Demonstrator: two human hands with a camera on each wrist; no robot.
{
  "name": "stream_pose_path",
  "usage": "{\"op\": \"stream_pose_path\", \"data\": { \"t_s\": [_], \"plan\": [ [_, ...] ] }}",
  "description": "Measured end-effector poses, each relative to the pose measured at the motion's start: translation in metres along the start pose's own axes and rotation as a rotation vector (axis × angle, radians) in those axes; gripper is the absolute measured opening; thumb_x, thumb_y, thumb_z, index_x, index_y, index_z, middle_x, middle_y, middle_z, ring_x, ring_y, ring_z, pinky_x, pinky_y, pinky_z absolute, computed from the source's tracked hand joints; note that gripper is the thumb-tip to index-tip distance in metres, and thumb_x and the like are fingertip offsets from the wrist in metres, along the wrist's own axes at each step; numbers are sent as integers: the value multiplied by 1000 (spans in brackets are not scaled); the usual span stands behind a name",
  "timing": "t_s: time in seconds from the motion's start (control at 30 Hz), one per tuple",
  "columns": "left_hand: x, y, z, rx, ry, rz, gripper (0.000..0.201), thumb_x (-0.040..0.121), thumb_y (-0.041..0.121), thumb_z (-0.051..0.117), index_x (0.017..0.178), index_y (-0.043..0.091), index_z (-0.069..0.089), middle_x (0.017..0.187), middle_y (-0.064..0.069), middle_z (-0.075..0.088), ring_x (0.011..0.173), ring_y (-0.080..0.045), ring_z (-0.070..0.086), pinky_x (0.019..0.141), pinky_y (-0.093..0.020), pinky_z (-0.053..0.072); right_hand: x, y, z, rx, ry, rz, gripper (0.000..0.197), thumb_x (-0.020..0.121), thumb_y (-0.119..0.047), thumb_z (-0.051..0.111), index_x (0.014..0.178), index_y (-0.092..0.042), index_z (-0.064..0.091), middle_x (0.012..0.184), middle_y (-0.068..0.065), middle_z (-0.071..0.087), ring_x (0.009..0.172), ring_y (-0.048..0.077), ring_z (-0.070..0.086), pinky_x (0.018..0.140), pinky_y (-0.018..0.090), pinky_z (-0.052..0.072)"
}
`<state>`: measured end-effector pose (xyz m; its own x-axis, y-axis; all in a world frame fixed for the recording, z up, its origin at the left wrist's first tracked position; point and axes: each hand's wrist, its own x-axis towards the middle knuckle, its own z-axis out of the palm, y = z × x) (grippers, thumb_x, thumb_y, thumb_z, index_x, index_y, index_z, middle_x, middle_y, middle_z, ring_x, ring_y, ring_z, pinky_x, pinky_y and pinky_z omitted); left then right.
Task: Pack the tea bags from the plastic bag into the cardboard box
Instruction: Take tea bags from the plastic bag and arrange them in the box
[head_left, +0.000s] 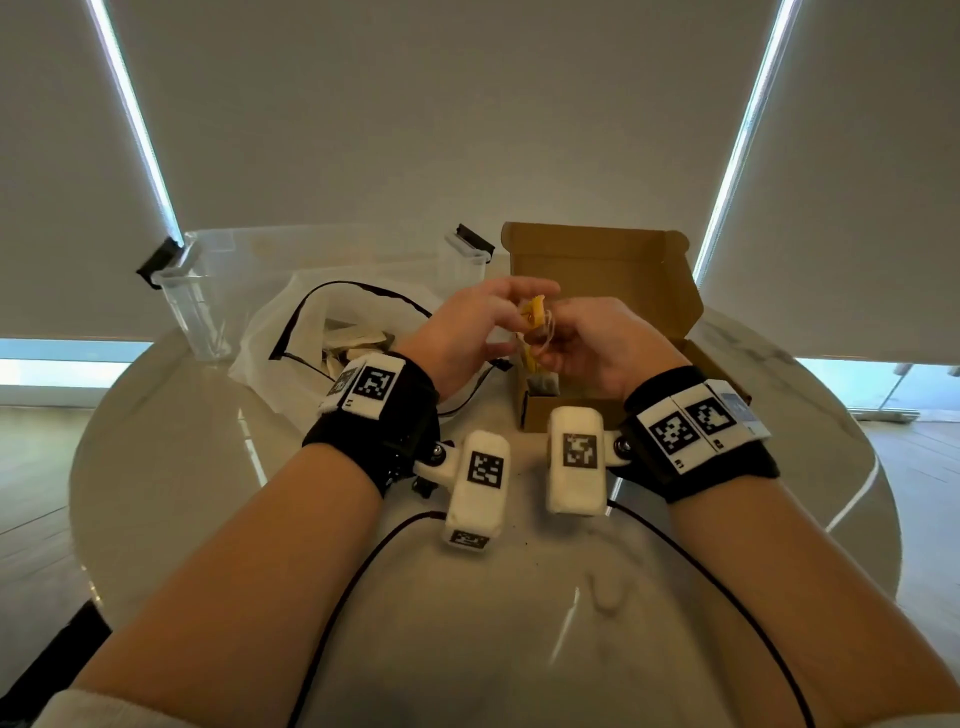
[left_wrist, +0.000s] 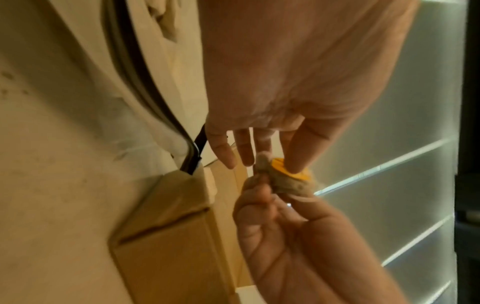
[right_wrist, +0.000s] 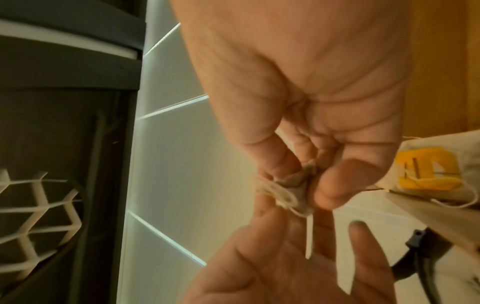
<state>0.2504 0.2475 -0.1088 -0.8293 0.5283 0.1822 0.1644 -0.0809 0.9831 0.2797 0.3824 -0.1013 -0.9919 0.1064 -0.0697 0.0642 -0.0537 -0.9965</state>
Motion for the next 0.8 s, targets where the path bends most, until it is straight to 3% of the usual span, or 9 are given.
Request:
{"op": "stream_pose_path", "data": {
  "t_s": [0.1, 0.2, 0.3, 0.37, 0.43, 0.5, 0.57, 0.67, 0.8],
  "plan": [
    [3, -4, 3, 200, 39, -27, 27, 91, 12, 52, 117, 14, 58, 114, -3, 60, 107, -15, 54, 78, -28, 41, 3, 1, -4, 2, -32, 79, 15, 93, -14, 50, 91, -6, 63, 71, 4, 55, 57, 10, 49, 48, 17, 42],
    [4, -8, 3, 209, 108, -21, 24, 92, 20, 56, 114, 11, 57, 107, -2, 60, 98, -11, 55, 73, -24, 41, 4, 2, -7, -58, -80, 117, 19, 95, -16, 47, 92, -7, 63, 71, 5, 58, 57, 11, 51, 47, 17, 44],
    [6, -9, -2, 209, 191, 15, 23, 91, 26, 58, 110, 13, 60, 104, 0, 62, 98, -12, 56, 78, -25, 45, 8, 3, -12, -147, -51, 26, 20, 96, -15, 46, 106, -10, 63, 94, 8, 64, 82, 20, 60, 67, 29, 52],
    [6, -10, -4, 206, 230, 26, 22, 91, 26, 59, 109, 14, 61, 99, 2, 62, 94, -11, 56, 74, -21, 46, 8, 2, -15, -152, -49, -36, 21, 97, -22, 47, 104, -13, 64, 103, 7, 62, 99, 24, 58, 82, 38, 51],
    [6, -11, -4, 196, 248, 44, 24, 91, 24, 60, 110, 10, 61, 92, 3, 61, 82, -5, 56, 60, -10, 46, 7, 3, -17, -162, -101, -50, 22, 94, -30, 52, 99, -15, 66, 103, 5, 62, 101, 24, 56, 90, 44, 48],
    [6, -11, -3, 195, 257, 61, 26, 90, 21, 60, 112, 7, 60, 88, 4, 60, 74, -1, 54, 52, -3, 41, 6, 4, -16, -174, -122, -65, 13, 90, -24, 59, 95, -15, 67, 93, 5, 62, 93, 24, 54, 88, 41, 48],
    [6, -12, -2, 204, 261, 57, 26, 90, 21, 61, 112, 8, 60, 89, 5, 60, 77, -1, 55, 54, -5, 43, 6, 6, -14, -166, -56, -122, 6, 88, -11, 60, 90, -13, 65, 86, 4, 61, 83, 21, 54, 75, 31, 50],
    [7, -13, -1, 243, 227, -7, 23, 92, 23, 58, 114, 15, 57, 101, 4, 59, 93, -9, 56, 68, -16, 45, 8, 3, -16, -165, 93, -142, 8, 89, -5, 57, 93, -10, 61, 89, 6, 63, 69, 13, 59, 62, 22, 53],
    [7, -21, 1, 459, 63, -181, 47, 87, 17, 65, 131, 17, 47, 131, -4, 47, 117, -17, 47, 89, -24, 42, 13, 0, -23, -350, 233, 40, 10, 92, -5, 55, 101, -5, 59, 94, 12, 66, 68, 14, 63, 58, 22, 54]
  ]
}}
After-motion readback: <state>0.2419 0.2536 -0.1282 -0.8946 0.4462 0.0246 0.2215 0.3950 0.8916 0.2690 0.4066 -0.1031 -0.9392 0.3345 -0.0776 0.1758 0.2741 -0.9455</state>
